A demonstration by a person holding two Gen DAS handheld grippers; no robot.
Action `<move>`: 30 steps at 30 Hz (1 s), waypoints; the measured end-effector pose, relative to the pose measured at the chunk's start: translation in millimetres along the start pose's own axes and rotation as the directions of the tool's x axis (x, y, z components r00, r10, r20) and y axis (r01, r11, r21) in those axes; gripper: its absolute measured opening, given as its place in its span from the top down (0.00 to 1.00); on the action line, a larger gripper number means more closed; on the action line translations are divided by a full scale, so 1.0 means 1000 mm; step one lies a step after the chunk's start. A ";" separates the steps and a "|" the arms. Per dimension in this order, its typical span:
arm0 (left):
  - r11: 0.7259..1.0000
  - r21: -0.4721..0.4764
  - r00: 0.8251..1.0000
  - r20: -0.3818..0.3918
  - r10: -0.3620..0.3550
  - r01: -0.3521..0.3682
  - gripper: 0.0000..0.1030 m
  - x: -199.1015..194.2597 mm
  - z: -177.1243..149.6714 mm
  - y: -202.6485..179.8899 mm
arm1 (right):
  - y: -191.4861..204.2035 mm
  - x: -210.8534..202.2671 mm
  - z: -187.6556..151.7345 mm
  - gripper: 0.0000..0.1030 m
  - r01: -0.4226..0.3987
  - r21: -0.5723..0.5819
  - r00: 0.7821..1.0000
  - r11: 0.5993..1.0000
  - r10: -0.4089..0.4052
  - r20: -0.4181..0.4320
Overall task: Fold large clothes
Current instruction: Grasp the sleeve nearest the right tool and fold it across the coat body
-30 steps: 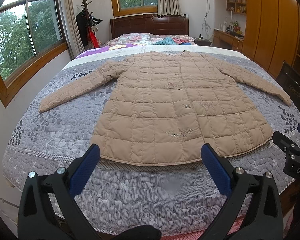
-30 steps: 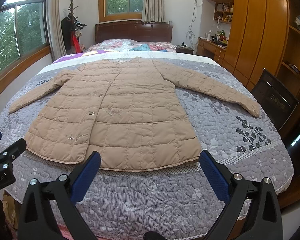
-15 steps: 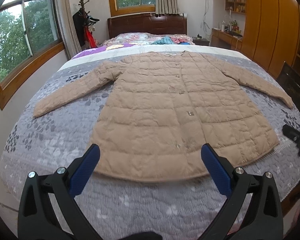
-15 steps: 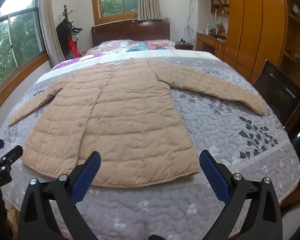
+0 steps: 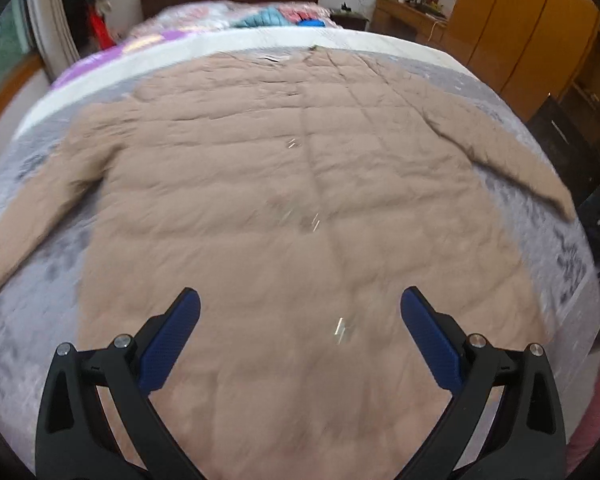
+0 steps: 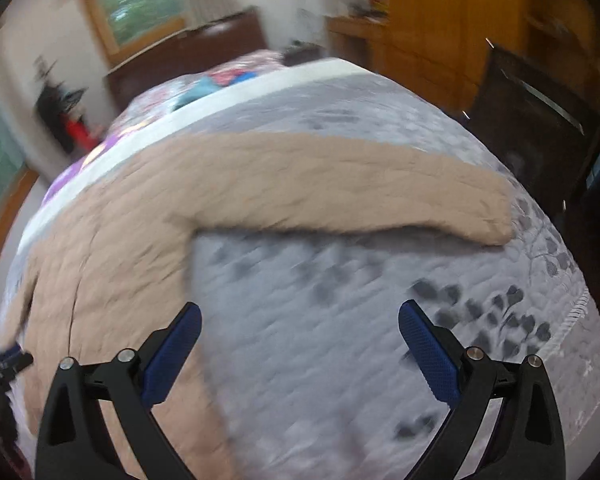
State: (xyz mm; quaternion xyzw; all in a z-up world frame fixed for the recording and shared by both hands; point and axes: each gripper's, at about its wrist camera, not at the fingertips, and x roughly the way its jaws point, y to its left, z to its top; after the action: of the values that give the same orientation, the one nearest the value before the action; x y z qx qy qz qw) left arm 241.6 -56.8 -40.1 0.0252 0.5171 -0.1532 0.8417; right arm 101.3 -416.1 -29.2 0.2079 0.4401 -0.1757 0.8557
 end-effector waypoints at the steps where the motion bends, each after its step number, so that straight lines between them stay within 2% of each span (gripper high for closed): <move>1: 1.000 -0.012 1.000 -0.003 -0.018 0.018 0.04 0.007 0.009 -0.002 | -0.016 0.006 0.011 0.04 0.009 0.035 1.000 0.999 -0.008 -0.007; 3: 0.996 -0.050 0.997 -0.015 -0.071 0.070 0.04 0.029 0.037 -0.009 | -0.052 0.020 0.033 0.05 0.042 0.097 0.999 0.994 -0.040 -0.020; 7: 0.998 -0.026 0.997 -0.048 -0.054 0.053 0.04 0.070 0.084 -0.034 | -0.117 0.048 0.064 0.08 0.117 0.194 0.992 0.974 -0.105 -0.070; 9: 0.998 -0.028 0.997 -0.049 -0.052 0.051 0.04 0.091 0.108 -0.046 | -0.148 0.065 0.076 0.08 0.111 0.246 0.991 0.963 -0.087 -0.106; 11: 0.997 -0.045 0.996 -0.056 -0.070 0.068 0.04 0.106 0.124 -0.050 | -0.163 0.076 0.081 0.09 0.109 0.276 0.989 0.955 -0.076 -0.126; 14: 0.994 -0.062 0.993 -0.075 -0.089 0.085 0.04 0.131 0.144 -0.059 | -0.185 0.092 0.090 0.11 0.146 0.289 0.983 0.946 -0.106 -0.152; 16: 0.992 -0.080 0.992 -0.082 -0.099 0.093 0.05 0.145 0.153 -0.060 | -0.192 0.097 0.090 0.15 0.153 0.303 0.981 0.941 -0.106 -0.164; 18: 0.990 -0.090 0.990 -0.089 -0.113 0.105 0.11 0.157 0.158 -0.060 | -0.204 0.105 0.091 0.20 0.136 0.337 0.980 0.932 -0.078 -0.181; 20: 0.990 -0.104 0.991 -0.084 -0.106 0.097 0.15 0.164 0.161 -0.060 | -0.209 0.113 0.090 0.29 0.101 0.355 0.981 0.930 -0.033 -0.190; 21: 0.990 -0.104 0.992 -0.074 -0.104 0.096 0.16 0.165 0.162 -0.059 | -0.210 0.115 0.090 0.31 0.101 0.354 0.981 0.930 -0.035 -0.189; 22: 0.990 -0.100 0.992 -0.068 -0.108 0.101 0.16 0.166 0.162 -0.059 | -0.208 0.114 0.090 0.37 0.111 0.345 0.981 0.932 -0.048 -0.188; 24: 0.990 -0.090 0.992 -0.060 -0.115 0.109 0.20 0.165 0.161 -0.057 | -0.203 0.114 0.092 0.56 0.125 0.318 0.982 0.940 -0.070 -0.177; 26: 0.989 -0.091 0.992 -0.051 -0.119 0.114 0.25 0.164 0.160 -0.054 | -0.196 0.117 0.094 0.88 0.081 0.325 0.985 0.942 -0.027 -0.169; 27: 0.988 -0.094 0.991 -0.049 -0.124 0.119 0.27 0.164 0.160 -0.051 | -0.193 0.118 0.096 0.91 0.057 0.331 0.987 0.942 -0.002 -0.163; 29: 0.984 -0.105 0.988 -0.041 -0.146 0.141 0.33 0.162 0.160 -0.045 | -0.183 0.113 0.102 0.92 0.053 0.322 0.991 0.945 -0.010 -0.133; 30: 0.982 -0.108 0.987 -0.040 -0.157 0.152 0.37 0.160 0.159 -0.042 | -0.176 0.107 0.105 0.92 0.019 0.322 0.995 0.947 0.014 -0.101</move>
State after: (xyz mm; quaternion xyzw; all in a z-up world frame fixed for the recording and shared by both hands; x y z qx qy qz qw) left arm 434.1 -166.3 -102.1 -0.0554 0.5449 -0.1901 0.8148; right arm 146.9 -632.0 -98.1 0.3529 0.4487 -0.2353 0.7866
